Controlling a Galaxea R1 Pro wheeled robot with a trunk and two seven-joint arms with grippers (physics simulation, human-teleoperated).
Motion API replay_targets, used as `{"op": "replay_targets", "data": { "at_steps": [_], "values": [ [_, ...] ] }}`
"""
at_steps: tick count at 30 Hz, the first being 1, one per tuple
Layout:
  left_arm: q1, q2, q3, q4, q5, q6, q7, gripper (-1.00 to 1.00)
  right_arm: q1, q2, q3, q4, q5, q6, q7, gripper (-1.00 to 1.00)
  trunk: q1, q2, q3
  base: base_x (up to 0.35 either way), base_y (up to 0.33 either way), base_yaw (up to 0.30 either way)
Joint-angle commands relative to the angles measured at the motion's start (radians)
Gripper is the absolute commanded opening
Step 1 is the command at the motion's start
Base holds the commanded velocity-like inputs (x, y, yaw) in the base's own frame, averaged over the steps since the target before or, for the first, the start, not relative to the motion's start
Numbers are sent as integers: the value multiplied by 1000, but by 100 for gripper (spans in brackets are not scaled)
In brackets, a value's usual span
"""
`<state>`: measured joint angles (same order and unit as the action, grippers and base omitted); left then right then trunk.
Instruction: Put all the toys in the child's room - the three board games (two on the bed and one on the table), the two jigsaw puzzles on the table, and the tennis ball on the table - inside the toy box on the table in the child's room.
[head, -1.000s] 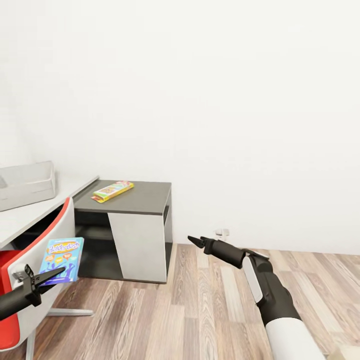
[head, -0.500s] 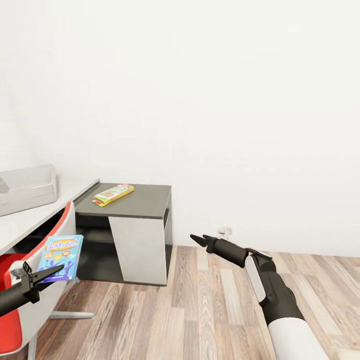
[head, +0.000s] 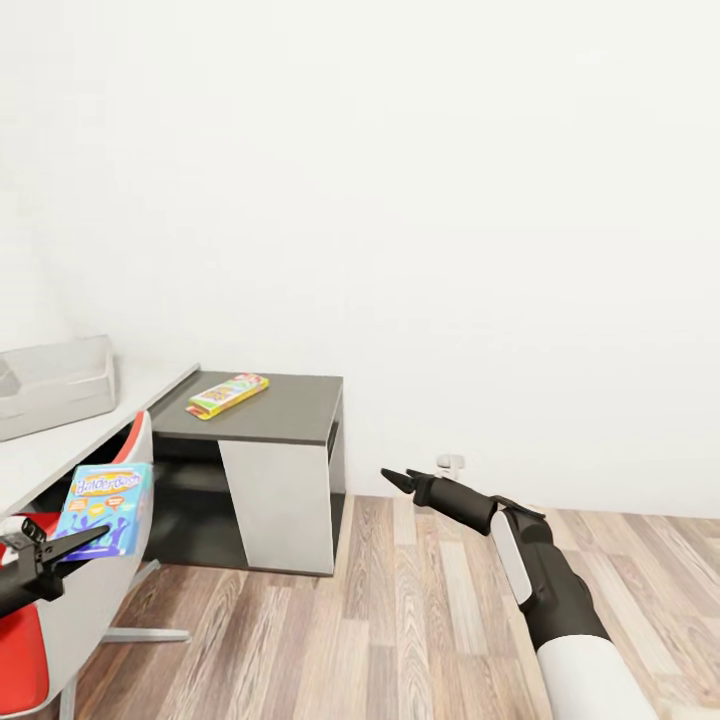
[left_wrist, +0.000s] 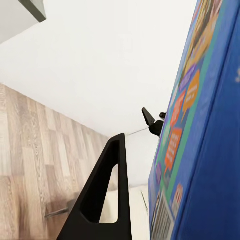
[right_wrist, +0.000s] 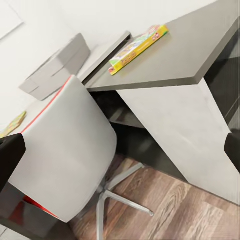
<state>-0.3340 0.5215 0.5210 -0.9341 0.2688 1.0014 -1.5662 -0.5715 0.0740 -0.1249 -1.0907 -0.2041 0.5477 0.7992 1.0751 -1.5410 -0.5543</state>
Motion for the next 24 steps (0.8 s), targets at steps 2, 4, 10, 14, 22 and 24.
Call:
{"op": "replay_targets", "data": {
  "at_steps": [2,4,10,14,22,24],
  "values": [
    [0,10,-3,-1,-2,11,-5,-100,-1,-2,-4,0,-5,14,0,100,-8,14,5,0,0,0],
    [1,23,-6,-3,-1,11,-5,-100,-1,-3,-5,0,-5,25,-1,100,-15,28,12,0,0,0],
    [6,36,-7,-46,1,16,-5,-100,-1,-5,-5,-33,-4,83,-4,100,-38,70,30,0,0,0],
    [8,63,-9,-57,1,17,-5,-100,-1,-5,-2,-91,-5,100,1,100,-54,98,43,0,0,0],
    [9,111,-10,-56,-2,16,-5,-100,-1,-4,3,-103,-5,101,6,100,-84,154,68,0,0,0],
    [9,116,-9,-56,-2,16,-5,-100,-1,-4,4,-108,-5,101,6,100,-92,168,74,0,0,0]
  ]
}}
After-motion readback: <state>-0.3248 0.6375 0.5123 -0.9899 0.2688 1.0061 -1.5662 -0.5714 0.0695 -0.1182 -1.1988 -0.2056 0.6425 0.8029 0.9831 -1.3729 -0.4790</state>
